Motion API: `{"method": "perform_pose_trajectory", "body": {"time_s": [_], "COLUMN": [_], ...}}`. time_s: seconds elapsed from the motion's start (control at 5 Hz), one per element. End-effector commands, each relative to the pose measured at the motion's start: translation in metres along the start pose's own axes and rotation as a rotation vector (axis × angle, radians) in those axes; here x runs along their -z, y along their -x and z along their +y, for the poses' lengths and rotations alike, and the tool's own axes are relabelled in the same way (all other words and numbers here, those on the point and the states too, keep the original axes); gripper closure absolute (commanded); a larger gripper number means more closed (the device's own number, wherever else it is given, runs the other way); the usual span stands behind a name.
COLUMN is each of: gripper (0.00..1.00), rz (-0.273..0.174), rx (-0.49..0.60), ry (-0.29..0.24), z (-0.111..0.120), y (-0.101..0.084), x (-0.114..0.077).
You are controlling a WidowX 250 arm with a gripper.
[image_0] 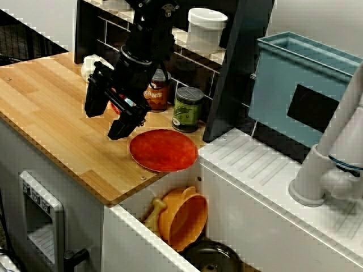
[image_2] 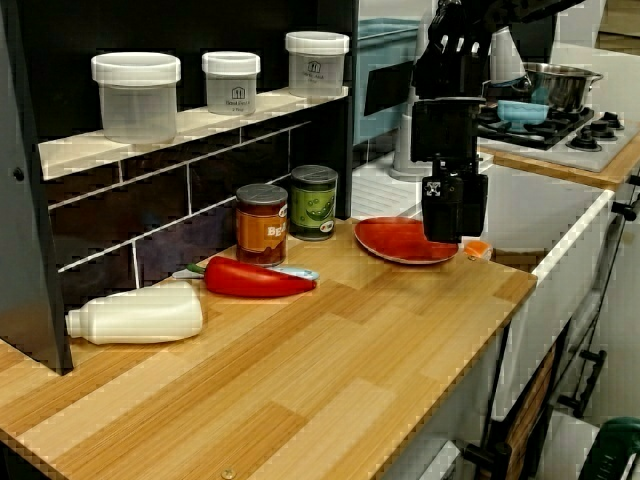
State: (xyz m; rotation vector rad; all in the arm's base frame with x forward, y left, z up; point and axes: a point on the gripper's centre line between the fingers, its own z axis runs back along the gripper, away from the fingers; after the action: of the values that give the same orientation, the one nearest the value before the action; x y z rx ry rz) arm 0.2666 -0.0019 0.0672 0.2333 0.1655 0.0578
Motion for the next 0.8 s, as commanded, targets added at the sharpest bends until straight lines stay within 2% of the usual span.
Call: {"method": "perform_pose_trajectory", "body": {"time_s": [0.0,0.2,0.4,0.6], "gripper": [0.00,0.00,0.00,0.00], "rz": [0.000,0.032,0.079,0.028], "rx": [0.000,0.019,0.051,0.031], "ry": [0.000,-0.001,0.062,0.123], "z": [0.000,0.022,0.045,0.072], "y": [0.000,-0.007,-0.007,-0.006], "x": [0.000,-0.014,-0.058,-0.088]}}
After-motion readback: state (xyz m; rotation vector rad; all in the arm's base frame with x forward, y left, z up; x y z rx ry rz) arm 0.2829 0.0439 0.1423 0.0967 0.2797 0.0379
